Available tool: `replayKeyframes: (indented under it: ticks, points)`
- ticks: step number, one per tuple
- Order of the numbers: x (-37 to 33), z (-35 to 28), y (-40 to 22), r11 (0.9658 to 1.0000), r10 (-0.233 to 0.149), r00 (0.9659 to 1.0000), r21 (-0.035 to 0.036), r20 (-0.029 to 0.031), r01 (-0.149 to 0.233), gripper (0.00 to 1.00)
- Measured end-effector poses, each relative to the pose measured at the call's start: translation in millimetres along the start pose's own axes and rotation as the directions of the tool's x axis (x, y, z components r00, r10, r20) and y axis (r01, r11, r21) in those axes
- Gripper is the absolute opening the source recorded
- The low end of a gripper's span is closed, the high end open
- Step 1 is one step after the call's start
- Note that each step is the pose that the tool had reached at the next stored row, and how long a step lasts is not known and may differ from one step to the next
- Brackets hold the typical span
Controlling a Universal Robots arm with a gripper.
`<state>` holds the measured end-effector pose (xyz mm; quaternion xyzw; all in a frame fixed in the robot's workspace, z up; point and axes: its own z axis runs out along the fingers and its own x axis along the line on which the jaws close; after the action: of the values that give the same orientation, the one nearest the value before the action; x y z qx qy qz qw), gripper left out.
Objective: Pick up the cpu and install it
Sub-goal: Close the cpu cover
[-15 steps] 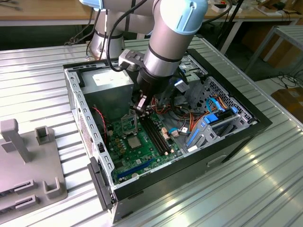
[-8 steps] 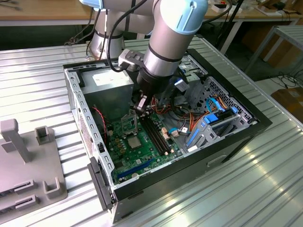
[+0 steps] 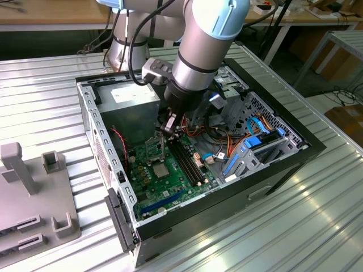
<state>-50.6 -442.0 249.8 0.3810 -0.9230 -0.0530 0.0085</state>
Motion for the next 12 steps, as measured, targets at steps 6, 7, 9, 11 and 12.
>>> replayKeyframes:
  ticks: [6,7,9,11,12]
  points:
    - [0.0,-1.3,0.2,1.0,-0.003,1.0,-0.0001,-0.0003,0.003,0.12]
    - [0.1,-1.5,0.3,1.0,-0.004,1.0,-0.0001,-0.0004,0.004,0.12]
    - [0.2,-1.8,0.4,1.0,-0.005,1.0,-0.0002,-0.0005,0.005,0.12]
    - [0.3,-2.0,0.5,1.0,-0.007,1.0,-0.0002,-0.0007,0.007,0.12]
    - [0.3,-2.2,0.6,1.0,-0.008,1.0,-0.0002,-0.0009,0.008,0.12]
